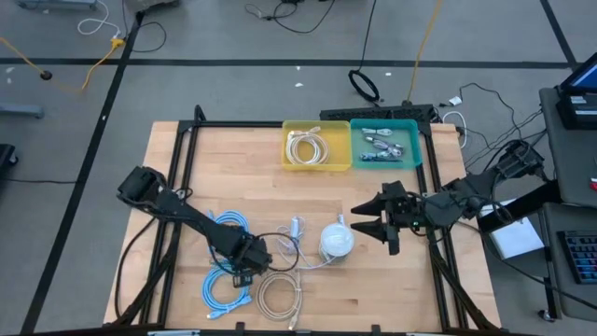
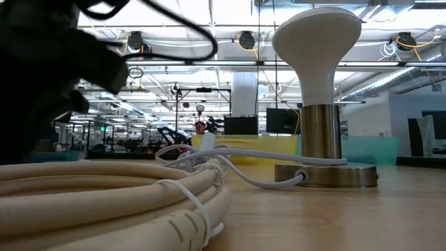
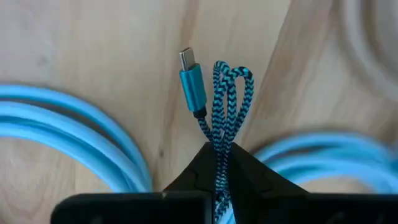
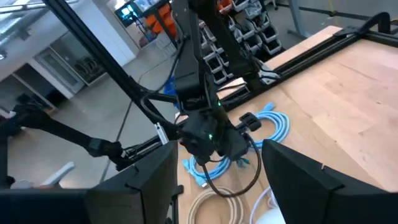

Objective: Pick & Place USB Port
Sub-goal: Put the green and black charger cable into the green bin

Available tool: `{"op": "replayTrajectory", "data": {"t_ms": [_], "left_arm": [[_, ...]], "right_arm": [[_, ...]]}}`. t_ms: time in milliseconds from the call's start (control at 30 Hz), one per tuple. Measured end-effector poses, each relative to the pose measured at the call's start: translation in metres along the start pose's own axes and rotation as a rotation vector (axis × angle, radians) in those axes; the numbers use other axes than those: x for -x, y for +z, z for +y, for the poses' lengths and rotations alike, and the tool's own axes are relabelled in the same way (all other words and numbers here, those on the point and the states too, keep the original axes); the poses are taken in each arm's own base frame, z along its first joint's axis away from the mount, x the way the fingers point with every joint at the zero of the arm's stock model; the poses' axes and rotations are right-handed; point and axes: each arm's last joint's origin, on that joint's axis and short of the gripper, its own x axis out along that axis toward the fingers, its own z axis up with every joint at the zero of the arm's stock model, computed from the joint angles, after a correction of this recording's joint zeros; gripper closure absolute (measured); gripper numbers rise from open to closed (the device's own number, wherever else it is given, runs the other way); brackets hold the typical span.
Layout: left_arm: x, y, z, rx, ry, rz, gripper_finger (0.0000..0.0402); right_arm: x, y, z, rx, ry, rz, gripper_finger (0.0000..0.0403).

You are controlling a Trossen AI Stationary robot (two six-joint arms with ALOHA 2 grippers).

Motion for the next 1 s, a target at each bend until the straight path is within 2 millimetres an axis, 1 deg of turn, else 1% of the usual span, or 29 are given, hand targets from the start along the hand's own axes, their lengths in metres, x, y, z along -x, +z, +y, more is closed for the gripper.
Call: {"op": "replayTrajectory", "data": {"t_ms": [100,200,300,400,467,567,667,733,767,833,933,1000], "left_arm": [[0.016,0.005,0.004,0.098,-0.039,-0.092,0.0389],[0.043,0.01,0.011,0.229,-0.07,-0.275,0.039],[0.081,0.014,0.02,0.383,-0.133,-0.539,0.039],[0.125,0.013,0.029,0.532,-0.215,-0.879,0.039],[0.153,0.012,0.035,0.602,-0.26,-1.102,0.039],[0.191,0.015,0.04,0.594,-0.358,-1.379,0.039],[0.221,0.021,0.039,0.483,-0.507,-1.599,0.039],[0.232,0.026,0.037,0.414,-0.596,-1.706,0.039],[0.232,0.029,0.037,0.404,-0.613,-1.73,0.039],[0.228,0.034,0.035,0.399,-0.621,-1.729,0.039],[0.217,0.043,0.031,0.4,-0.633,-1.685,0.039],[0.21,0.05,0.028,0.398,-0.665,-1.667,0.039]], "right_arm": [[0.0,0.0,0.0,0.002,-0.001,0.001,0.0177],[0.0,0.0,0.0,0.001,-0.001,0.001,0.0177],[0.0,0.0,0.0,0.007,-0.001,0.001,0.0177],[0.0,0.0,0.0,0.012,-0.002,0.001,0.0177],[0.0,0.0,0.0,0.021,-0.005,-0.001,0.0177],[-0.001,0.001,-0.001,0.04,-0.046,-0.033,0.0177],[-0.003,0.002,-0.001,0.051,-0.08,-0.083,0.0177],[-0.006,0.005,0.002,0.043,-0.072,-0.123,0.0177],[-0.008,0.006,0.003,0.04,-0.062,-0.14,0.0177],[-0.011,0.009,0.007,0.026,-0.033,-0.179,0.0177],[-0.015,0.012,0.012,0.013,0.015,-0.213,0.0177],[-0.02,0.011,0.012,0.014,0.029,-0.208,0.0177]]}}
